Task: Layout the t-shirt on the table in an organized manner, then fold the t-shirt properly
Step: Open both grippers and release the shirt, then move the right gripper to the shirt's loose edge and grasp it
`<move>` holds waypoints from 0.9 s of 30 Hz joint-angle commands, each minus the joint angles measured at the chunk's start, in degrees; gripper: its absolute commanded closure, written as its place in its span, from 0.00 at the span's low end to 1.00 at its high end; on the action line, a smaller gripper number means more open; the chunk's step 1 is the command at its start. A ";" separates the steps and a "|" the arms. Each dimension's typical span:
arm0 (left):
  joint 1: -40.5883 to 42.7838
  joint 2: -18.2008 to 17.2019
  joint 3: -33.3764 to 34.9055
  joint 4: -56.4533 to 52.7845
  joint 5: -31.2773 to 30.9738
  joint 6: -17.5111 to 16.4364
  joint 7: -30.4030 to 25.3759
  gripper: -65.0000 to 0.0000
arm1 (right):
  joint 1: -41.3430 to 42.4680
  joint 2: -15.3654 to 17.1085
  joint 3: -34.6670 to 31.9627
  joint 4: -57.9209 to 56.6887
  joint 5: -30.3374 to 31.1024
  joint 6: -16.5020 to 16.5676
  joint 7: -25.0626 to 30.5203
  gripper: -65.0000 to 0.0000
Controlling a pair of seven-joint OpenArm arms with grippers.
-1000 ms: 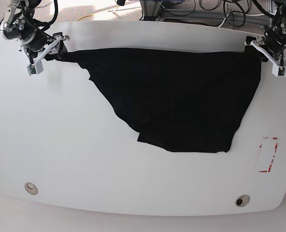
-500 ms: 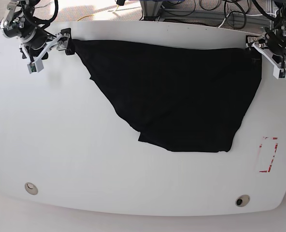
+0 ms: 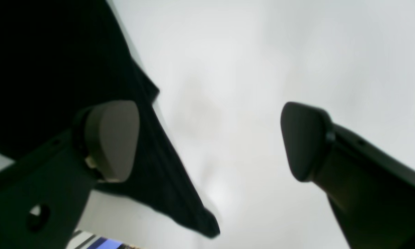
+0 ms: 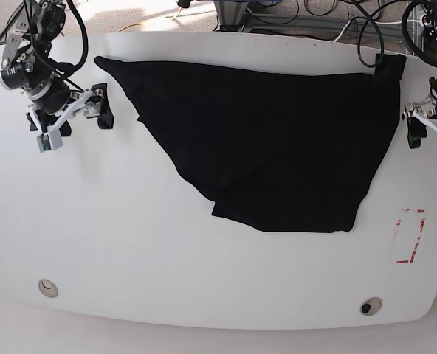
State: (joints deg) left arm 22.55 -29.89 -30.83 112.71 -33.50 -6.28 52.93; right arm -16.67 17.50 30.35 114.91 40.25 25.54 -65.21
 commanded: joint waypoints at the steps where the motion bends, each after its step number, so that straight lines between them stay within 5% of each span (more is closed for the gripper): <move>1: -2.90 -1.01 -0.60 0.92 0.05 0.00 -0.49 0.21 | 4.23 0.75 -2.70 0.74 1.38 0.17 0.99 0.03; 15: -17.23 -0.66 2.13 0.04 0.05 0.35 -0.49 0.21 | 22.07 -5.85 -17.65 -8.14 -4.86 0.26 1.61 0.03; 27: -22.06 1.54 2.21 -0.31 1.01 0.35 -0.49 0.21 | 29.55 -6.90 -31.80 -21.42 -6.97 0.26 12.24 0.03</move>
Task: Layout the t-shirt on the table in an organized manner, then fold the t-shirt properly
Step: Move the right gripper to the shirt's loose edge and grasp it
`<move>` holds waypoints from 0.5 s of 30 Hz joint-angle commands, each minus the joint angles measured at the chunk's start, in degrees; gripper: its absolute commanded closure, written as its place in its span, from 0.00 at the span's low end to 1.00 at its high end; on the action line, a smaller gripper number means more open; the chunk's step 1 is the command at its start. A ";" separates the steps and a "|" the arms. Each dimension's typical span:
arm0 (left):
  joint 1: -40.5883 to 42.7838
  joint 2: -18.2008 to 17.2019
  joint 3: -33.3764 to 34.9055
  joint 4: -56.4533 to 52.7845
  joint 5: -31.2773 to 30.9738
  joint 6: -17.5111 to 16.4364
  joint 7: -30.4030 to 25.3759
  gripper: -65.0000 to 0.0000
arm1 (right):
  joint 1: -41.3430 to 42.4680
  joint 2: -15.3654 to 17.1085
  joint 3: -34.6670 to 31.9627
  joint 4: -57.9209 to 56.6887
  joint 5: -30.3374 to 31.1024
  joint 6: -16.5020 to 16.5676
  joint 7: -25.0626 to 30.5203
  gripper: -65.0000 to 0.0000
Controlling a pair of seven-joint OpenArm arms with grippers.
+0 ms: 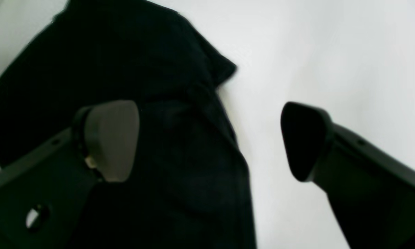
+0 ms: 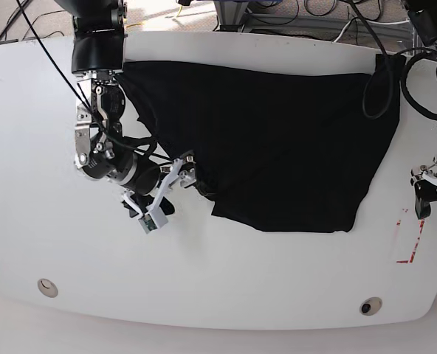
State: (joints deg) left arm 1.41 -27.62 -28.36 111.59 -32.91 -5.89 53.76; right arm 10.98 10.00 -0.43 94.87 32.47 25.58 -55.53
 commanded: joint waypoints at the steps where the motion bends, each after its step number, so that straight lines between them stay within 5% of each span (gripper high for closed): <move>1: -0.93 -0.65 -0.17 0.89 1.21 -0.13 -1.32 0.21 | 2.78 0.59 -3.05 -3.49 0.81 0.22 3.97 0.03; 15: 0.13 -0.56 -0.34 0.89 2.71 -0.22 -1.32 0.21 | 7.61 2.70 -15.27 -17.90 0.63 0.13 15.75 0.04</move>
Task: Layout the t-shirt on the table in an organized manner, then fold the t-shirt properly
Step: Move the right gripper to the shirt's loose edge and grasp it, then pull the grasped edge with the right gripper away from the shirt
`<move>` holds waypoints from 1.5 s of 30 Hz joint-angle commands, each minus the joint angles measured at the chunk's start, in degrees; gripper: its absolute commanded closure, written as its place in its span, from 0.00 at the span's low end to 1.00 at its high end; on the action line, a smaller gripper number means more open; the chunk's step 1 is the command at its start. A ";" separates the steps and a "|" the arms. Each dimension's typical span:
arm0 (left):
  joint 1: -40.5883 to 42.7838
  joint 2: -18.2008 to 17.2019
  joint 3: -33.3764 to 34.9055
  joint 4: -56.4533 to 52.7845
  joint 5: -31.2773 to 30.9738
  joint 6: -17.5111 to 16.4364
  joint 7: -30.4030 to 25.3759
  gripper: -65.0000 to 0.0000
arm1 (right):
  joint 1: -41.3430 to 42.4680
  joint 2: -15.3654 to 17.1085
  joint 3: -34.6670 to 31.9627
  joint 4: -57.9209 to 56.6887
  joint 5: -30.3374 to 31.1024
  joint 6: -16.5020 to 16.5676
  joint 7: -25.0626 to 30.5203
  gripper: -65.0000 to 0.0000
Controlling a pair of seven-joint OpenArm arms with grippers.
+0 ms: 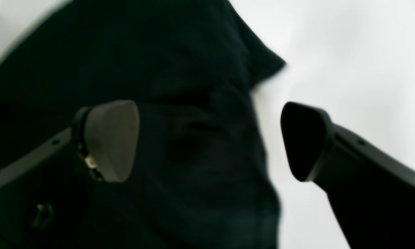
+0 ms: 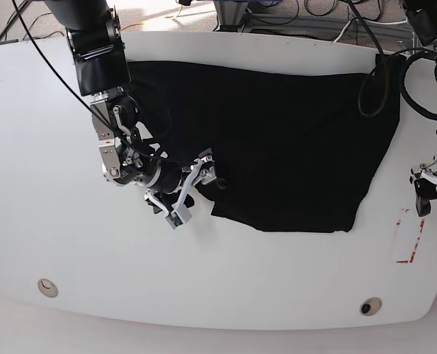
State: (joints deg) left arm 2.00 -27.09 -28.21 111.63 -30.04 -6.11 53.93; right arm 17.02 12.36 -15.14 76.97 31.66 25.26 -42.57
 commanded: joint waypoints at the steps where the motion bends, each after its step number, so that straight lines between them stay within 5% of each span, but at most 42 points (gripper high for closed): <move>1: -0.46 -1.08 -0.50 0.85 -0.16 0.00 -1.49 0.21 | 1.67 0.34 -0.82 -0.35 1.44 0.46 3.40 0.04; 6: -0.37 -1.08 -0.41 0.85 -0.16 0.00 -1.49 0.21 | 1.84 0.34 -1.17 -2.29 1.44 0.46 4.81 0.07; 28: -0.37 -1.08 1.61 0.76 -0.16 -0.09 -1.49 0.21 | 3.69 0.34 -1.26 -4.66 1.44 0.46 4.90 0.68; 37: -0.37 -1.00 1.61 0.76 -0.16 -0.09 -1.49 0.21 | 3.60 0.34 -1.26 -4.49 1.44 0.37 4.54 1.00; 45: -0.55 -1.00 1.70 0.76 -0.16 -0.09 -1.49 0.21 | 3.34 0.34 -1.17 -0.62 1.53 0.11 2.79 1.00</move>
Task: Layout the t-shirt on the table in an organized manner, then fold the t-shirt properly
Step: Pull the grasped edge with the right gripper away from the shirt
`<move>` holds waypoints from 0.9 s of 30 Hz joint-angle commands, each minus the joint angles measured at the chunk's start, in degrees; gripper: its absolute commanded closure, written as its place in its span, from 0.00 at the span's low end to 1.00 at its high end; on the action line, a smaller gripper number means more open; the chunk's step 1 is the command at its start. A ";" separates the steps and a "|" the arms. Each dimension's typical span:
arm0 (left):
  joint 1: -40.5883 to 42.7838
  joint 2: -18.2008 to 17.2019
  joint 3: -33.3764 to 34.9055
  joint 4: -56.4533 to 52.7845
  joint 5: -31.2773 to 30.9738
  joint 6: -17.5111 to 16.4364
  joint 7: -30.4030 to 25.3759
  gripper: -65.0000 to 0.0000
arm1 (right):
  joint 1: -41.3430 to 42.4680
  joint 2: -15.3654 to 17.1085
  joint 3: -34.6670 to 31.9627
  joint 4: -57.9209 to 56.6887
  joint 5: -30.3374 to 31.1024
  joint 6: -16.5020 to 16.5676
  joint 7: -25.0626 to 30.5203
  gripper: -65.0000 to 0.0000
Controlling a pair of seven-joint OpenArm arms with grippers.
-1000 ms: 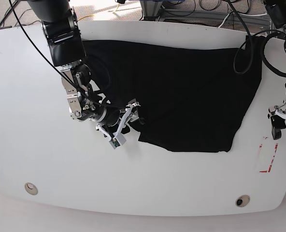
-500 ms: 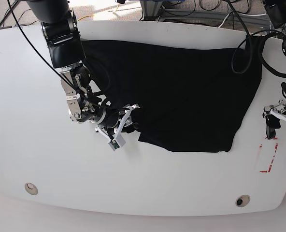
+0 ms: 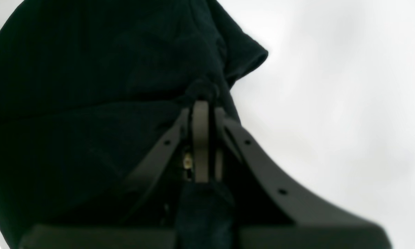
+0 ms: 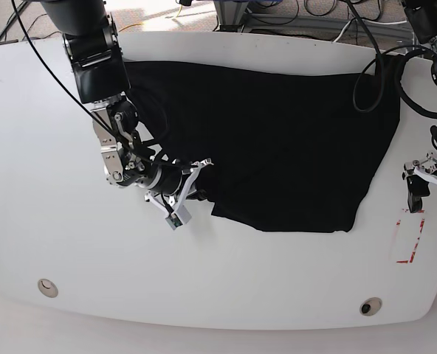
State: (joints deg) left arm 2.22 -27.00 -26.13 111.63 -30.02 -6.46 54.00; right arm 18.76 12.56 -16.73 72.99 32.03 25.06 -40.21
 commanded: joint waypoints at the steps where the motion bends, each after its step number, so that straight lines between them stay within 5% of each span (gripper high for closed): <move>1: -0.77 -1.08 -0.38 0.76 -0.18 0.26 -1.56 0.21 | 1.41 0.23 0.42 4.33 1.16 0.30 -0.37 1.00; 17: -0.94 2.34 -0.38 0.76 -0.09 0.26 -1.56 0.21 | -11.34 0.06 7.54 33.07 1.86 0.48 -16.98 1.00; 27: -1.03 2.43 -0.38 -0.56 -0.09 0.26 -1.56 0.21 | -28.48 5.60 7.63 43.10 15.40 0.57 -17.42 1.00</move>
State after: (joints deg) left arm 2.04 -23.51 -26.17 110.48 -29.87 -6.22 54.02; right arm -8.51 17.12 -9.34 113.91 44.05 25.56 -59.20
